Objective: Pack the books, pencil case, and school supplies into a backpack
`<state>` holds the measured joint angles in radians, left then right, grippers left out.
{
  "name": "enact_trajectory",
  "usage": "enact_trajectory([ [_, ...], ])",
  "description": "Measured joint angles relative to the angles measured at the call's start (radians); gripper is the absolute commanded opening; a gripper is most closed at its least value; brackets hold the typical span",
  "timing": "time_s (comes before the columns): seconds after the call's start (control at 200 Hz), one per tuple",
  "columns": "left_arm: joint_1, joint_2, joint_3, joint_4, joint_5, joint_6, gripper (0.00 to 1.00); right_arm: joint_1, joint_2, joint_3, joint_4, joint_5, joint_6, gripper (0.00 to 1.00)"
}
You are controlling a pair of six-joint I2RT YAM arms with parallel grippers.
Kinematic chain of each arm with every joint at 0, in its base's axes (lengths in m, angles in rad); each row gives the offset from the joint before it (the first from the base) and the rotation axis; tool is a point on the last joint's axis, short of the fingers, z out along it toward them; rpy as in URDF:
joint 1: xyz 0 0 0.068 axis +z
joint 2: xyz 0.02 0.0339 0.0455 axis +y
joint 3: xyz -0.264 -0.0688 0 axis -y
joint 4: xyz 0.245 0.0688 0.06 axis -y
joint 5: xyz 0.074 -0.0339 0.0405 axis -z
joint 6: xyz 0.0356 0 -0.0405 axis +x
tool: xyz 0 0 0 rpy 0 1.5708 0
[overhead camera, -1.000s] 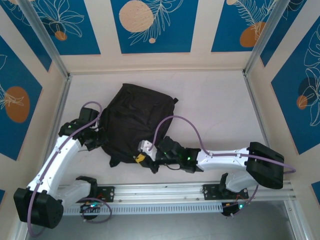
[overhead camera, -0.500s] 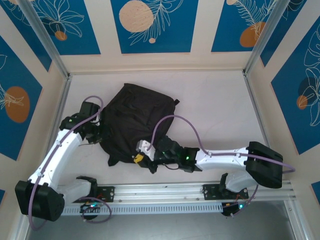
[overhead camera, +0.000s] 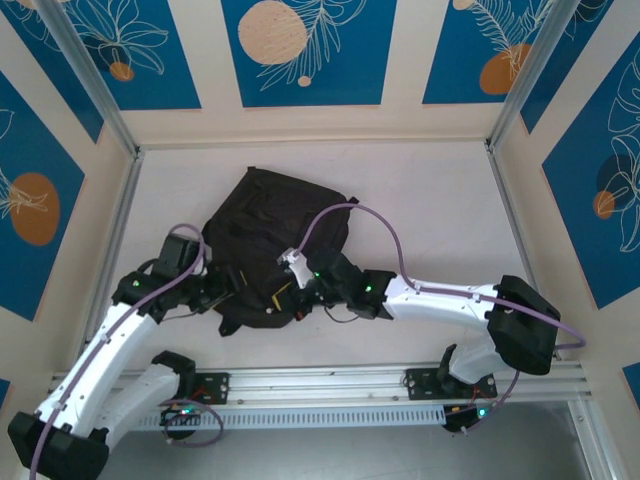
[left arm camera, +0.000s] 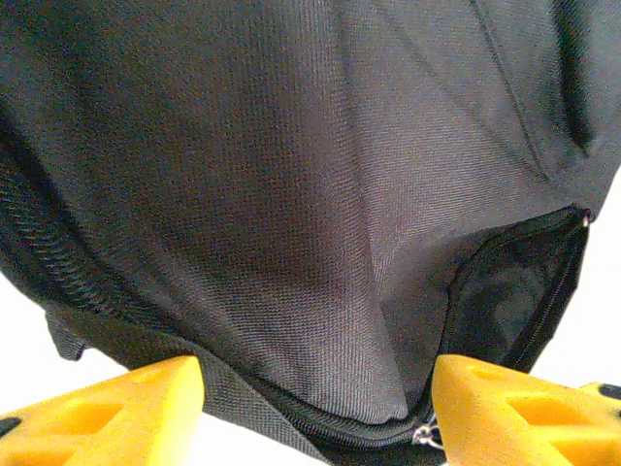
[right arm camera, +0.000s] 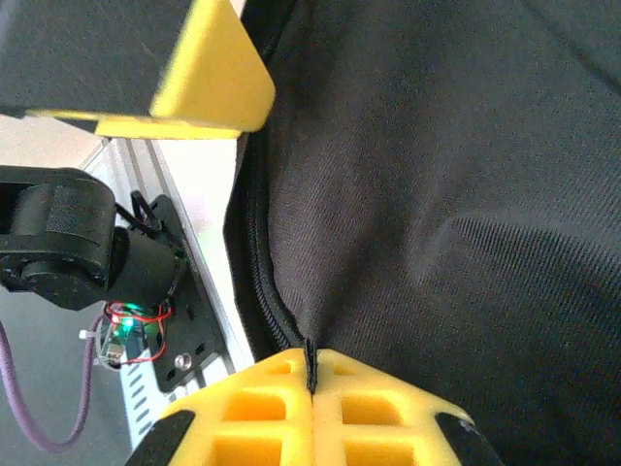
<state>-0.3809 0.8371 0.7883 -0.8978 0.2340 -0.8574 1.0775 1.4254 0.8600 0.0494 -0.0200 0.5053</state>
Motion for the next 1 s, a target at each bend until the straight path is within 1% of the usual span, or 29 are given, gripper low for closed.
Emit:
enact_trajectory([
  [0.11, -0.035, 0.031, -0.019, 0.032, -0.006, -0.035, 0.60, 0.000, -0.001, 0.013, -0.052, -0.007, 0.047, 0.00],
  [0.225, -0.054, 0.056, -0.048, 0.067, -0.015, -0.066, 0.52, 0.000, 0.000, 0.017, -0.101, -0.013, 0.082, 0.00],
  [0.28, -0.057, 0.061, -0.061, 0.076, -0.022, -0.069, 0.50, 0.000, 0.000, 0.018, -0.119, -0.018, 0.091, 0.00],
  [0.43, -0.061, 0.056, -0.069, 0.072, -0.052, -0.067, 0.50, 0.002, 0.000, 0.024, -0.157, -0.043, 0.094, 0.00],
  [0.685, -0.046, 0.041, -0.015, -0.004, -0.156, 0.013, 0.51, 0.006, -0.002, 0.028, -0.230, -0.043, 0.043, 0.00],
  [0.8, -0.038, 0.023, 0.015, -0.042, -0.195, 0.048, 0.54, 0.005, -0.018, 0.010, -0.237, -0.035, 0.037, 0.00],
  [0.925, -0.037, -0.014, 0.051, -0.079, -0.197, 0.054, 0.59, -0.002, -0.042, -0.027, -0.222, -0.034, 0.045, 0.00],
  [1.0, -0.040, -0.037, 0.057, -0.087, -0.175, 0.042, 0.61, -0.009, -0.042, -0.041, -0.199, -0.040, 0.056, 0.00],
])
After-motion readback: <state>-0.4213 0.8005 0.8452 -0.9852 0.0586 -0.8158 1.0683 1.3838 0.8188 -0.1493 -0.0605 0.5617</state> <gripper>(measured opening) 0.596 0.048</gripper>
